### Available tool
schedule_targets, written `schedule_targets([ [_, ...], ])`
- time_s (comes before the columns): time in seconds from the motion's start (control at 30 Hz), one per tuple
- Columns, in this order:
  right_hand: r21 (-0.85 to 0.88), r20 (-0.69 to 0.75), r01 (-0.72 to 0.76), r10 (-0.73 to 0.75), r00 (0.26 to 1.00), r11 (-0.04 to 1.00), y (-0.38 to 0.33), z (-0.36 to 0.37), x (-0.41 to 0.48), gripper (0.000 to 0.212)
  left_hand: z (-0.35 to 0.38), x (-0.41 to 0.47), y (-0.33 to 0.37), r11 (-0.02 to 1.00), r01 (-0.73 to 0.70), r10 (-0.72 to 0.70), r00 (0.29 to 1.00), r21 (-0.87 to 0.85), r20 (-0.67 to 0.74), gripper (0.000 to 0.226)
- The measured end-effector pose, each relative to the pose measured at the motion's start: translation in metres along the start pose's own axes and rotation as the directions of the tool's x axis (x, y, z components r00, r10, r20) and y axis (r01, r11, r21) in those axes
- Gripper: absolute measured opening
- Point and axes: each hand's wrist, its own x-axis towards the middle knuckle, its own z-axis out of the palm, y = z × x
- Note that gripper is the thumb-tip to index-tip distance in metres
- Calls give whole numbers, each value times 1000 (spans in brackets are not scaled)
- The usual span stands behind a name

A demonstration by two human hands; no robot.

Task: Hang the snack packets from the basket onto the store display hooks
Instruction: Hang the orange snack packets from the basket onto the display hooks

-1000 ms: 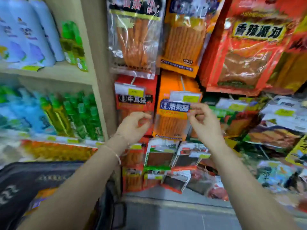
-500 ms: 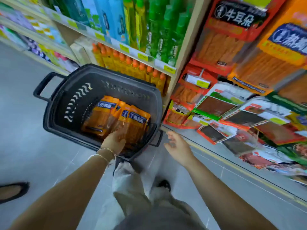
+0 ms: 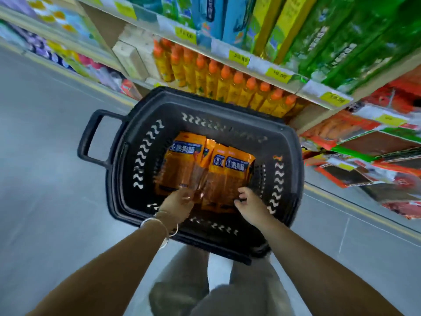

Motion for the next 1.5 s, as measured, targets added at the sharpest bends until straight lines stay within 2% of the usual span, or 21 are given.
schedule_targets([
  [0.1,-31,-2,-60,60,998,998,6,12,29,50,-6,29,-13,1000,5,-6,999,29,46,24],
  [0.17,-30,-38,-73,72,997,997,14,20,47,51,-7,48,-21,999,21,-22,998,29,54,21],
  [0.3,-57,-143,-106,97,985,993,32,40,86,55,1,81,-36,998,62,-59,994,-27,94,31],
  [0.4,153,-225,-171,203,953,973,42,52,118,50,7,102,-41,995,71,-63,992,-65,110,32],
  [0.47,244,-270,-203,267,925,948,50,57,136,48,11,112,-42,995,81,-74,990,-56,120,24],
  [0.53,212,-225,-252,298,928,944,59,62,151,56,12,119,-41,995,83,-75,989,-60,129,16],
  [0.63,191,-129,-294,321,938,937,63,75,163,59,13,126,-42,993,79,-68,991,-92,114,20],
  [0.7,263,-196,-260,315,928,929,62,84,163,53,13,129,-45,992,80,-68,990,-96,122,17],
  [0.8,289,-349,-108,210,913,951,62,91,155,49,13,132,-50,990,86,-70,987,-109,145,18],
  [0.87,310,-341,-99,208,917,946,65,90,156,66,14,134,-52,986,113,-93,984,-126,151,18],
  [0.93,367,-270,-220,330,905,904,64,87,161,90,14,136,-54,981,134,-113,981,-137,155,17],
  [1.0,447,-188,-276,391,901,851,62,83,168,96,12,137,-53,980,148,-126,980,-133,155,17],
  [1.07,518,-200,-240,389,899,821,59,82,171,79,10,136,-51,979,164,-145,977,-120,155,28],
  [1.17,625,-305,-180,449,840,760,49,78,159,43,6,136,-45,980,175,-160,975,-95,152,36],
  [1.27,593,-400,-118,419,815,797,44,73,136,17,4,133,-37,980,185,-172,972,-68,160,38],
  [1.4,581,-442,-2,317,839,814,33,60,106,15,0,128,-25,974,207,-189,967,-94,172,41],
  [1.5,617,-389,76,219,895,783,21,49,88,18,0,126,-14,975,196,-173,964,-103,202,48],
])
